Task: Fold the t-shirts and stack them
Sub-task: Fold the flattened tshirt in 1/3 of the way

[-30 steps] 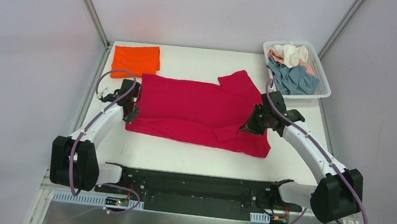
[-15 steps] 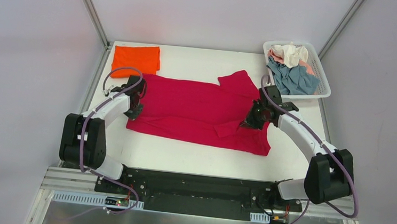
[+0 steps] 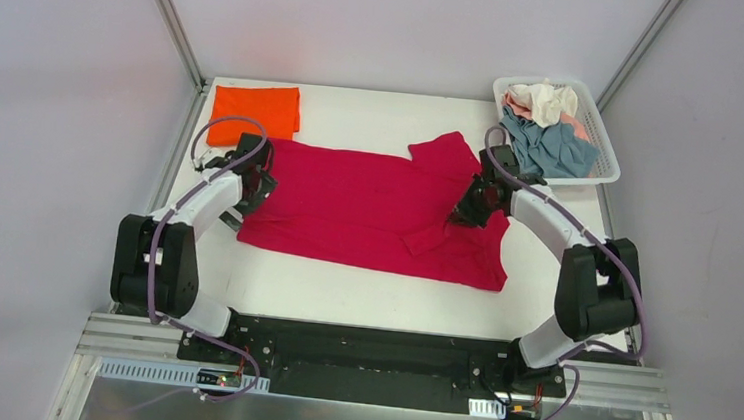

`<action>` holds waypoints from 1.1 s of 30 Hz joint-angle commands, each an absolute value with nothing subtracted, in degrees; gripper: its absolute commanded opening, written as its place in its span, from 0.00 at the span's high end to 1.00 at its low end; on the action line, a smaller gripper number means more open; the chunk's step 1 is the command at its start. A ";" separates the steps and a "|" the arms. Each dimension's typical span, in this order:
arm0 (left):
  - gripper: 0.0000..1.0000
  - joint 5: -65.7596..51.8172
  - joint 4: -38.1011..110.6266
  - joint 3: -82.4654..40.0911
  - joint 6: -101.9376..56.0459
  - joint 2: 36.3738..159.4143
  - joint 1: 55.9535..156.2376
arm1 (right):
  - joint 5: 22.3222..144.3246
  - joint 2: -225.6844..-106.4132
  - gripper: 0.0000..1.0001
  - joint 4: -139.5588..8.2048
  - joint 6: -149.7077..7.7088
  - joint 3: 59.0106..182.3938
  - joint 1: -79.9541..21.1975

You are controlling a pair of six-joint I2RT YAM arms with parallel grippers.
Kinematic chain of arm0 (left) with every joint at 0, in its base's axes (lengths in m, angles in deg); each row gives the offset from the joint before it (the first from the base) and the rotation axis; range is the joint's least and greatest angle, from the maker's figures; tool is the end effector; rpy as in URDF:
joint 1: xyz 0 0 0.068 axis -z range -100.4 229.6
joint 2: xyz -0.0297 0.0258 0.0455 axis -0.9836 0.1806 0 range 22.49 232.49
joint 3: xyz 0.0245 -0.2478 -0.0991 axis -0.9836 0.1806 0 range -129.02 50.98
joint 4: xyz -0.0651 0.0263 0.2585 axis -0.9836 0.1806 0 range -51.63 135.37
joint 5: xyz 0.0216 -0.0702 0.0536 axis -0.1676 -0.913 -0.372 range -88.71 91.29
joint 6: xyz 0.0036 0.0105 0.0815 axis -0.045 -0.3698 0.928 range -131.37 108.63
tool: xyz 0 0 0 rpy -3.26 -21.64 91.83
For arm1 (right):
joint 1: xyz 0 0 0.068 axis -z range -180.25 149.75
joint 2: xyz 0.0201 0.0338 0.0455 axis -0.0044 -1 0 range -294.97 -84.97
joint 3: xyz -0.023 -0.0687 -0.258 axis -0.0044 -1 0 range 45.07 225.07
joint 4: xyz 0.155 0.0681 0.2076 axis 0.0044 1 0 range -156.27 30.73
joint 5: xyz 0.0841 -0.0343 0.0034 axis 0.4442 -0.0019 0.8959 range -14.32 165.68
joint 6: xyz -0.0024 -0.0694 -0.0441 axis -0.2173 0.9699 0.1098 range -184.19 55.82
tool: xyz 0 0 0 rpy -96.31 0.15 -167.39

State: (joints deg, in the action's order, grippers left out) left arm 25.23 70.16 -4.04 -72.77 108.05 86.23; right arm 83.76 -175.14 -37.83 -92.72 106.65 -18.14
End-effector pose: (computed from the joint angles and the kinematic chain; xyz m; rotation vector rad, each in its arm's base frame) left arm 0.3133 -0.0074 0.1720 -1.2726 2.1712 0.0955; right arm 0.3295 0.1168 0.1831 0.1889 2.6205 0.4769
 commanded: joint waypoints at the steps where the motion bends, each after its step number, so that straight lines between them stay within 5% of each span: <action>1: 0.01 25.72 70.87 -4.49 -70.36 102.35 85.66 | 80.37 -179.25 0.75 -39.81 -98.24 112.58 -16.14; 8: 0.01 23.24 71.76 -2.38 -66.75 96.26 85.67 | 82.72 -177.58 0.36 -39.39 -94.35 115.24 -15.11; 10: 0.01 21.94 71.72 -1.72 -65.81 95.29 85.68 | 85.88 -173.76 0.04 -40.92 -93.52 110.57 -15.17; 11: 0.01 21.15 71.76 -1.54 -65.35 95.15 85.66 | 87.21 -171.94 0.01 -41.20 -93.53 108.12 -15.23; 18: 0.01 15.97 70.81 0.14 -63.18 97.32 85.76 | 92.41 -166.86 0.01 -48.13 -94.18 96.13 -19.94; 33: 0.01 13.14 67.16 -1.21 -59.83 103.86 85.74 | 88.70 -177.84 0.01 -55.29 -96.00 100.11 -23.01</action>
State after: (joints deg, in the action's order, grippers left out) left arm 13.54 67.91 0.13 -61.34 103.00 86.23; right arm 89.92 -176.60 -52.58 -95.30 97.27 -22.64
